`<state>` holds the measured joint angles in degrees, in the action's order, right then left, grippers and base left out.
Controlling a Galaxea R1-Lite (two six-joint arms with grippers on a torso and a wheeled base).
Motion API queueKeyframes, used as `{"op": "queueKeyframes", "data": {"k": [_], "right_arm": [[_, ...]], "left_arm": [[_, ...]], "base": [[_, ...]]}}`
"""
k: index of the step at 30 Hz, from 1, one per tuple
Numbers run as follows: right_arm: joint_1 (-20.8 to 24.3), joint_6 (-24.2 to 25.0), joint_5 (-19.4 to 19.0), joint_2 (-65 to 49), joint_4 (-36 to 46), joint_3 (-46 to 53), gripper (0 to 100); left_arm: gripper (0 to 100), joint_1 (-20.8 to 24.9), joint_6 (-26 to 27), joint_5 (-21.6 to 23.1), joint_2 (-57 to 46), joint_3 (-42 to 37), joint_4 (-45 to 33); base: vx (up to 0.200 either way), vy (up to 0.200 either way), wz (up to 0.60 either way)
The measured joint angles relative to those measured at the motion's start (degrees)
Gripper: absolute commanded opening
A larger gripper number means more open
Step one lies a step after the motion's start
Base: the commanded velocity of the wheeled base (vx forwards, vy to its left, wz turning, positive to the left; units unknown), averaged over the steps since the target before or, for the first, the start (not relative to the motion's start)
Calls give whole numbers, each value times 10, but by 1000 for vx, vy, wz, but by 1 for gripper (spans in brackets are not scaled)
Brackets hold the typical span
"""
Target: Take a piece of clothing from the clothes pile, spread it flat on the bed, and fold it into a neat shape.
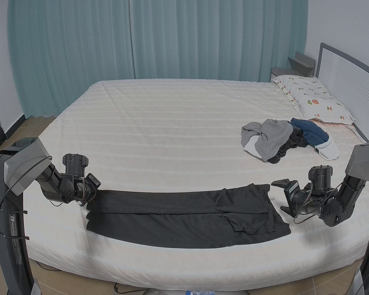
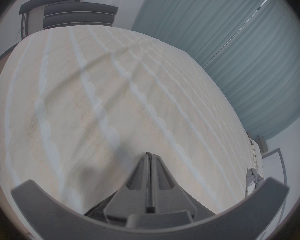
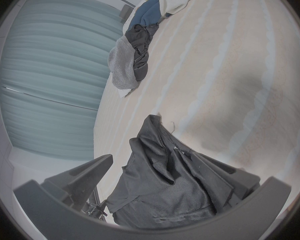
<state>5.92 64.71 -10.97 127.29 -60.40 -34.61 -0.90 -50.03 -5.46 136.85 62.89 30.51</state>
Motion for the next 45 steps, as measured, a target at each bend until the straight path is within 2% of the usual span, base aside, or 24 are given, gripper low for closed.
{"op": "queueKeyframes", "data": {"k": [7,8,18,24,26,30,31,35,38,45], "right_arm": [[2,-1,0,7,-16,15,100],[3,-1,0,8,-16,16,100],[3,-2,0,9,-17,23,100],[2,-2,0,8,-21,29,100],[3,-2,0,8,-24,31,100],[3,-2,0,9,-33,35,100],[4,-2,0,9,-37,37,100],[4,-2,-4,9,-43,42,100],[4,-2,-7,9,-45,44,100],[4,-2,-8,10,-46,46,100]], "left_arm": [[0,-3,-2,-3,0,-2,0],[100,-3,-2,-1,0,-3,0],[100,-10,-1,12,-10,-17,1],[100,-31,11,117,-56,-72,1],[100,-37,30,140,-72,-92,1],[100,-49,108,179,-98,-131,1],[100,-54,157,197,-107,-150,1],[100,-64,244,230,-124,-206,9],[100,-67,264,240,-129,-238,40],[100,-67,266,243,-125,-270,95]], "base": [[0,0,0],[0,0,0],[0,0,0],[0,0,0],[0,0,0],[0,0,0],[0,0,0],[0,0,0],[0,0,0],[0,0,0]]}}
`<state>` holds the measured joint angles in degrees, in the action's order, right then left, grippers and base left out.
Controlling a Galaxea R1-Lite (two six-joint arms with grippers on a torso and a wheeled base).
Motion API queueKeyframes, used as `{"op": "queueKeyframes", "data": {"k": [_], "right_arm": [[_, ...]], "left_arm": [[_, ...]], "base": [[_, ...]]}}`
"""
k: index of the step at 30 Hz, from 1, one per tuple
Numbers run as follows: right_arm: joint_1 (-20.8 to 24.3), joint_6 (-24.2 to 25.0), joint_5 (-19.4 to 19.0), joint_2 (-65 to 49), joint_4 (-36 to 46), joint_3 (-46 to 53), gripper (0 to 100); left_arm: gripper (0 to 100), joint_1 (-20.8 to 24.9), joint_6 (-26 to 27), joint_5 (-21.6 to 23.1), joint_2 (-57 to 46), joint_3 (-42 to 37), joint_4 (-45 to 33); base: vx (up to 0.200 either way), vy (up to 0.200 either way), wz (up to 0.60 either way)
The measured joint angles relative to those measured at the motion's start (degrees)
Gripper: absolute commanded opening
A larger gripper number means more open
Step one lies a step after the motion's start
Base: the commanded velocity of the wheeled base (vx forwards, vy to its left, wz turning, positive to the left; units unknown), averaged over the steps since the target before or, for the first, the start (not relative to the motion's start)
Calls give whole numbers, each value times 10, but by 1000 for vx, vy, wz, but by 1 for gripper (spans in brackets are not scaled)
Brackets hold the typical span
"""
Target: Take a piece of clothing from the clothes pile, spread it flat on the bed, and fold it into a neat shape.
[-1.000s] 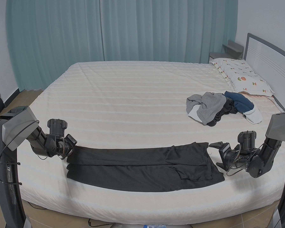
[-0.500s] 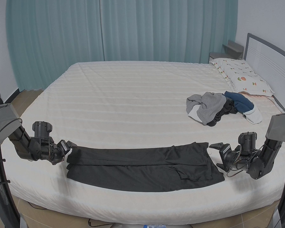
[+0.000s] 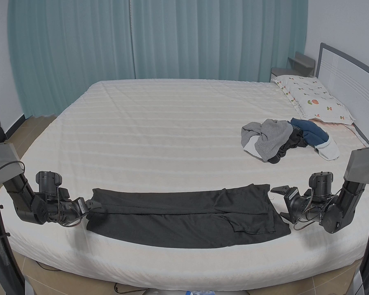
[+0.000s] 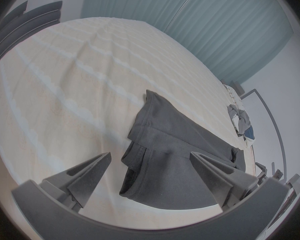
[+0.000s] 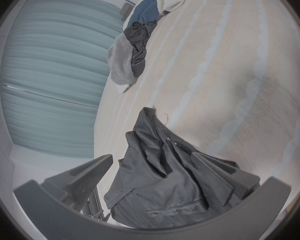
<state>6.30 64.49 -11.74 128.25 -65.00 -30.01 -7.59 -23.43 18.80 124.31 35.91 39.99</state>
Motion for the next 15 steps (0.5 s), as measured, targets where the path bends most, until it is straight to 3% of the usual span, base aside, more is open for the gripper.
{"op": "queueKeyframes", "data": {"k": [7,8,15], "right_arm": [[0,0,0,0,-1,1,100],[0,-1,0,0,-1,1,100],[1,-1,0,1,-2,2,100]], "left_arm": [[100,11,8,0,13,-10,5],[0,13,15,0,15,-10,5],[0,15,30,-1,28,-11,6]], "base": [[0,0,0],[0,0,0],[0,0,0]]}}
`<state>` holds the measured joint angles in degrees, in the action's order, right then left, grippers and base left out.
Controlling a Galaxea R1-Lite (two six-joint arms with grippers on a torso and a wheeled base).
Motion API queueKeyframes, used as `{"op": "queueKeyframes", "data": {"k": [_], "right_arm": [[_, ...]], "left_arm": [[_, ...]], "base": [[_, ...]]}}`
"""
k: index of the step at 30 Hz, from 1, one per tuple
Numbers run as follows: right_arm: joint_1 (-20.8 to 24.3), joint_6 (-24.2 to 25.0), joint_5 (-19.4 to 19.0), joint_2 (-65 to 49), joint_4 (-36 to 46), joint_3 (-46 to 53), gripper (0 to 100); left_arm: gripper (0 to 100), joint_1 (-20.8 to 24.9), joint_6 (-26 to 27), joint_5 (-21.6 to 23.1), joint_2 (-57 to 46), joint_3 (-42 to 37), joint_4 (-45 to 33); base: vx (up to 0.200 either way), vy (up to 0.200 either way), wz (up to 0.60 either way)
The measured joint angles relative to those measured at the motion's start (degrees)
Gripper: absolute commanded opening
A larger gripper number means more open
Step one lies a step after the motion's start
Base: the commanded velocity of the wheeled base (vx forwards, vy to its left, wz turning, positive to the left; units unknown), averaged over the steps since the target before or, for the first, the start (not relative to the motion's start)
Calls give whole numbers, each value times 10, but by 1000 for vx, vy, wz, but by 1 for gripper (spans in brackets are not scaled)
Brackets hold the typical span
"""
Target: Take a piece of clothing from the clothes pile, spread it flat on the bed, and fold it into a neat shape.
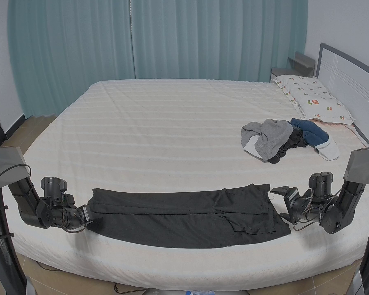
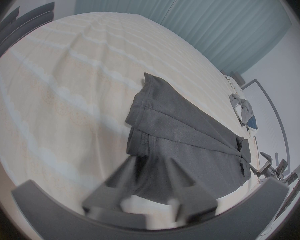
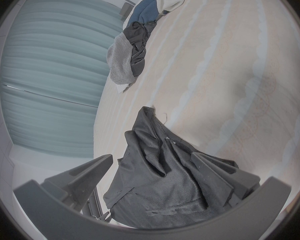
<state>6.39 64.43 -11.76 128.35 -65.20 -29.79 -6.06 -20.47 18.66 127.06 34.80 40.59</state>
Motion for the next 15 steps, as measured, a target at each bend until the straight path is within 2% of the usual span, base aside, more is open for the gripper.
{"op": "queueKeyframes", "data": {"k": [15], "right_arm": [[0,-1,0,0,0,0,100]], "left_arm": [[0,-14,51,-9,-7,-26,-5]], "base": [[0,0,0]]}}
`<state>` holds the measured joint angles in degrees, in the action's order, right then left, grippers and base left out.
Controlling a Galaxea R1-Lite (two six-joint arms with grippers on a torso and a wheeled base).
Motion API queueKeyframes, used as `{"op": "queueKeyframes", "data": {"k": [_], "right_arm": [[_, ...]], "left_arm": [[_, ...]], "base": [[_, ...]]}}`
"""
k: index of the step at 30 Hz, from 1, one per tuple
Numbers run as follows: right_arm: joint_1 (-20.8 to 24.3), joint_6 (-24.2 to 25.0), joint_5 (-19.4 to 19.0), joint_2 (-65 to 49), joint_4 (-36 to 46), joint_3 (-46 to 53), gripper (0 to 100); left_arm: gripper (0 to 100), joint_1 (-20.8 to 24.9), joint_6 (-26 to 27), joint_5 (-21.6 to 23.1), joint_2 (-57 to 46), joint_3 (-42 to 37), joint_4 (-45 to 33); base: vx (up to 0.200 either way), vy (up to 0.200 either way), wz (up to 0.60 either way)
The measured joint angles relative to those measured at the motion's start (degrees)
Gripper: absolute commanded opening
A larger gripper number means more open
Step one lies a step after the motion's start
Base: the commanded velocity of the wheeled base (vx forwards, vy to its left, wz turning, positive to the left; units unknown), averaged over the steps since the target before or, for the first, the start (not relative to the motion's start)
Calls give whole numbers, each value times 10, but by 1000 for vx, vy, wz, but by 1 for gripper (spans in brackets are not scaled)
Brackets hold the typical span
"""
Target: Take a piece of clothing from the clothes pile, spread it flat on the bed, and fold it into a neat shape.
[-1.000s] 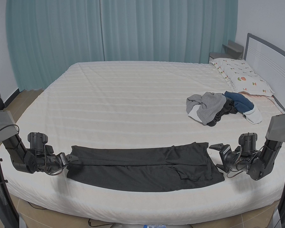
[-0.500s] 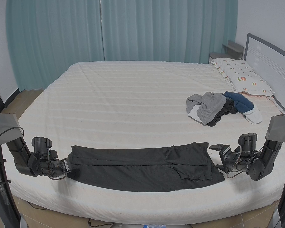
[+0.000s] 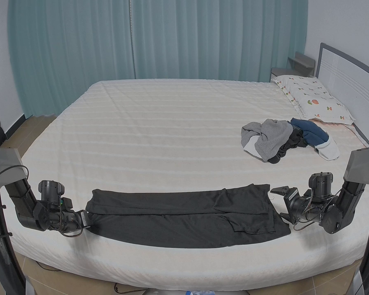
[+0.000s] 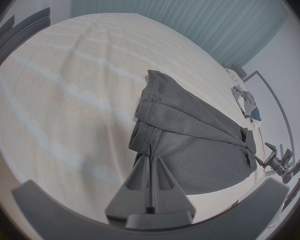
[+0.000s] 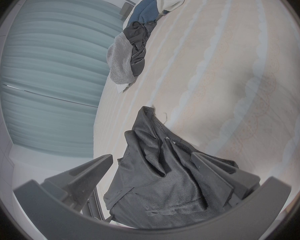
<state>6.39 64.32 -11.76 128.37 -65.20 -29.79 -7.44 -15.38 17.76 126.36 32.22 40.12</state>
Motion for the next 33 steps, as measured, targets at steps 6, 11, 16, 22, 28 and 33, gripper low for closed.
{"op": "queueKeyframes", "data": {"k": [6,11,16,22,28,33], "right_arm": [[0,0,0,0,0,0,100],[0,0,0,0,0,0,100],[0,0,0,0,0,0,100],[0,0,0,0,0,0,100],[1,0,0,0,0,0,100],[2,-1,1,0,0,0,100]], "left_arm": [[100,-4,8,0,-9,-2,-14],[100,-11,30,0,-19,-3,-44],[100,-13,26,1,-27,0,-45],[100,-19,-9,9,-39,9,-42],[100,-17,-96,11,-47,34,-39],[100,9,-117,4,-43,67,-38]], "base": [[0,0,0],[0,0,0],[0,0,0],[0,0,0],[0,0,0],[0,0,0]]}}
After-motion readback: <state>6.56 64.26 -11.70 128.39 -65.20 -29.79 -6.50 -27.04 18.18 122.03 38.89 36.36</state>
